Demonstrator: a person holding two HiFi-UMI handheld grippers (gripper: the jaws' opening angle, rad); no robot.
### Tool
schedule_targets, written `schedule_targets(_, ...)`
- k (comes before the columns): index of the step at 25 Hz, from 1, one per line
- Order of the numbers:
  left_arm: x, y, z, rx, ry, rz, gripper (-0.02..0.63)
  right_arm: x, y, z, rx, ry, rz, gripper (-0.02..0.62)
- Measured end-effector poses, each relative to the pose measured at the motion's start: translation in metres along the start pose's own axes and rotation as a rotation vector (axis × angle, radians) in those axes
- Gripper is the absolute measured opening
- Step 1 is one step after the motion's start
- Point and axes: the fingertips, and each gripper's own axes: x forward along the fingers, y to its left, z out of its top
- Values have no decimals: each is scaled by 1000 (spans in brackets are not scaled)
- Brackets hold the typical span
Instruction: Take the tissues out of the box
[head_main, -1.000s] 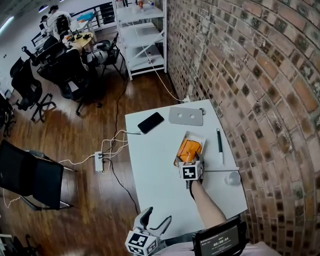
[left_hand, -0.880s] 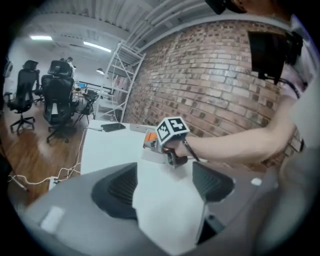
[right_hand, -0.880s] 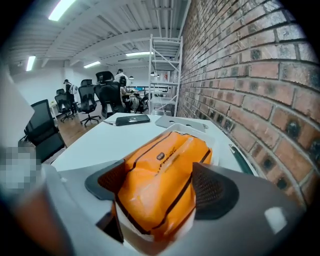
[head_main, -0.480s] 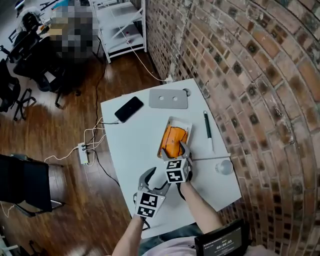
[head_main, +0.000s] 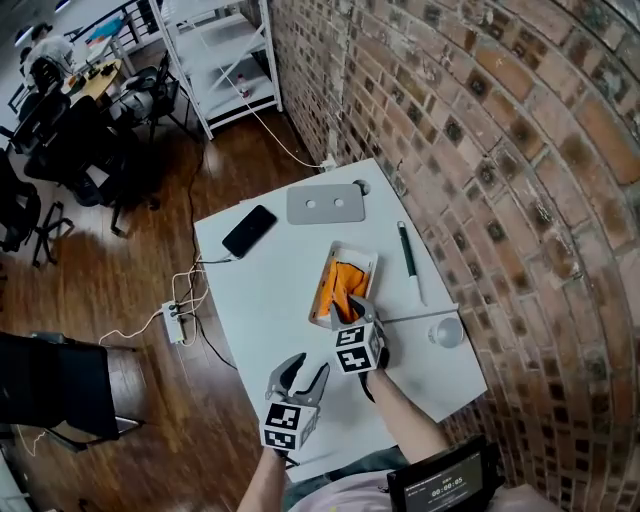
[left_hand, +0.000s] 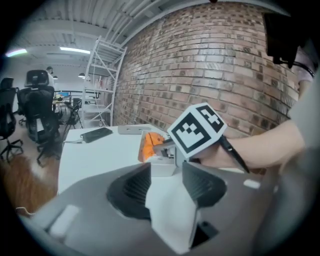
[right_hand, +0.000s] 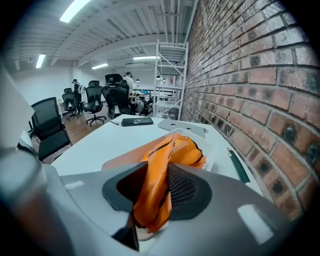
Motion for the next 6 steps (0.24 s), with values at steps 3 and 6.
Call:
schedule_targets(3,-15,-3,2,-34,-15,18,175,-15,0,-3,1,12,19,89)
schedule_targets(6,-32,-8,5,-77,-17,36,140,-36,1,-6,22,-6,62,64)
